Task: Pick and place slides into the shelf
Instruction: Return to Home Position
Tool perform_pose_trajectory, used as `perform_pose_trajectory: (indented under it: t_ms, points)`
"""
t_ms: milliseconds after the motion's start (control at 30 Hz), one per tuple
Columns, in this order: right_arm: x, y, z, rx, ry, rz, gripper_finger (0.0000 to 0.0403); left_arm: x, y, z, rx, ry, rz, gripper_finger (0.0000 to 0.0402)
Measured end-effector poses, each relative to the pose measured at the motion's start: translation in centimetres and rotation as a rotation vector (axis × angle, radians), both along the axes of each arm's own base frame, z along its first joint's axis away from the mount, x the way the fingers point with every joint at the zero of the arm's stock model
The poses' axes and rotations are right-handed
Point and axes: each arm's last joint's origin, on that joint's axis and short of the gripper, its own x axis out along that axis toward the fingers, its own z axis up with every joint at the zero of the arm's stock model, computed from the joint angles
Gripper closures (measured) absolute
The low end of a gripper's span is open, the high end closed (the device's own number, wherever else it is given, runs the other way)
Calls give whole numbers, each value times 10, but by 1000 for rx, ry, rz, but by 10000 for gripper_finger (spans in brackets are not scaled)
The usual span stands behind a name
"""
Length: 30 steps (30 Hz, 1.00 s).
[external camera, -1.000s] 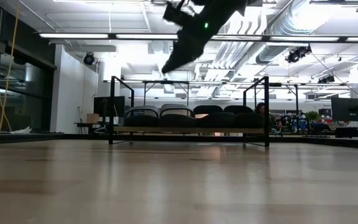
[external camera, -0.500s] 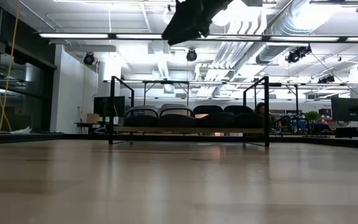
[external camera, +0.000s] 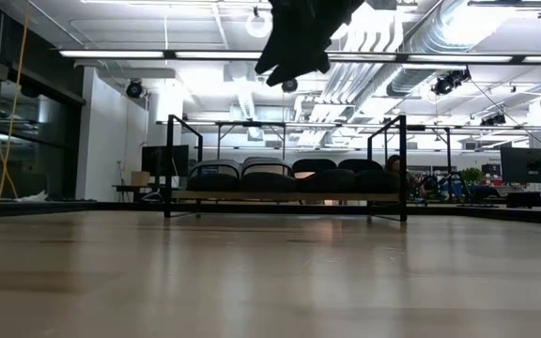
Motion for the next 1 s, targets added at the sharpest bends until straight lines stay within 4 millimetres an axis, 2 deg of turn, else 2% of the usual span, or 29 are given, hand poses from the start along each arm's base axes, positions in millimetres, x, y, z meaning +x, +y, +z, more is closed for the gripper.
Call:
perform_pose_trajectory:
  t_ms: [167, 400, 567, 767, 900, 1000]
  points:
    - [1, 12, 0, 71, -3, 104, 190, 1, -2, 4, -94, -9, -16, 291]
    - [-1, 24, 6, 46, -31, 162, 190, 8, -6, 6, -151, -51, -37, 291]
    - [-20, 24, 31, 39, -74, 180, 190, 13, -9, 10, -154, -69, -59, 291]
    - [-50, 39, 64, 16, -153, 243, 190, 22, 2, 12, -202, -70, -40, 291]
    - [-65, 56, 81, -7, -217, 313, 190, 38, 8, 14, -244, -84, -70, 291]
    - [-69, 69, 88, -45, -262, 368, 190, 59, 10, 10, -262, -41, -228, 291]
